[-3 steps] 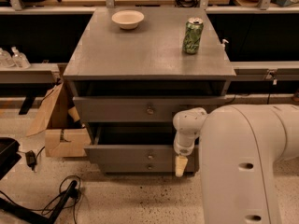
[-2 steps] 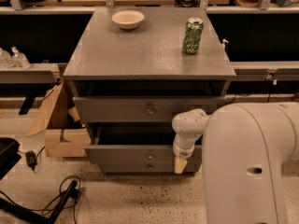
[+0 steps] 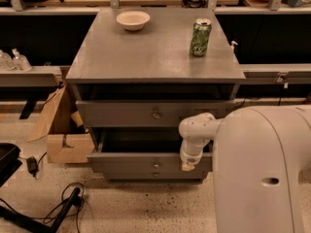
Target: Open middle drawer
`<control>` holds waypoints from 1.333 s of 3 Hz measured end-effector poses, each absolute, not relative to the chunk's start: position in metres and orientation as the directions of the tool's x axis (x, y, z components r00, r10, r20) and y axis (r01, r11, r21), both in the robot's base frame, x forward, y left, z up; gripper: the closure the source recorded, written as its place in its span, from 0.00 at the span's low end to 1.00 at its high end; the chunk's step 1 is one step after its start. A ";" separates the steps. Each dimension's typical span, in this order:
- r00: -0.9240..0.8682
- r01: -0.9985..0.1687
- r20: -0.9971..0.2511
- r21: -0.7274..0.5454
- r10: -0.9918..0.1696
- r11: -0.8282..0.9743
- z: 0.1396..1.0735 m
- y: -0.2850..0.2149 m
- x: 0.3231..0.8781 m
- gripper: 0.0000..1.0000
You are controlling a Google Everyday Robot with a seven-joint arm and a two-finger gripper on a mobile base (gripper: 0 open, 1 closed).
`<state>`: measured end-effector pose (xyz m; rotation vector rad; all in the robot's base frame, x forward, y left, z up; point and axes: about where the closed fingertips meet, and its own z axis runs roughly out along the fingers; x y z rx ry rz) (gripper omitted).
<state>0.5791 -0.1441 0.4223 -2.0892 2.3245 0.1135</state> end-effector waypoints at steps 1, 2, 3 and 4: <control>-0.109 -0.993 -0.057 0.056 -0.992 0.106 0.422 -0.144 0.571 1.00; -0.109 -0.993 -0.057 0.056 -0.992 0.106 0.426 -0.144 0.571 1.00; -0.111 -0.992 -0.055 0.071 -0.992 0.107 0.425 -0.143 0.561 1.00; -0.111 -0.992 -0.055 0.071 -0.992 0.107 0.427 -0.143 0.561 1.00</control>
Offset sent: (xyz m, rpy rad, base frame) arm -0.0510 0.0036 0.0023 -0.0011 0.0704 -0.0016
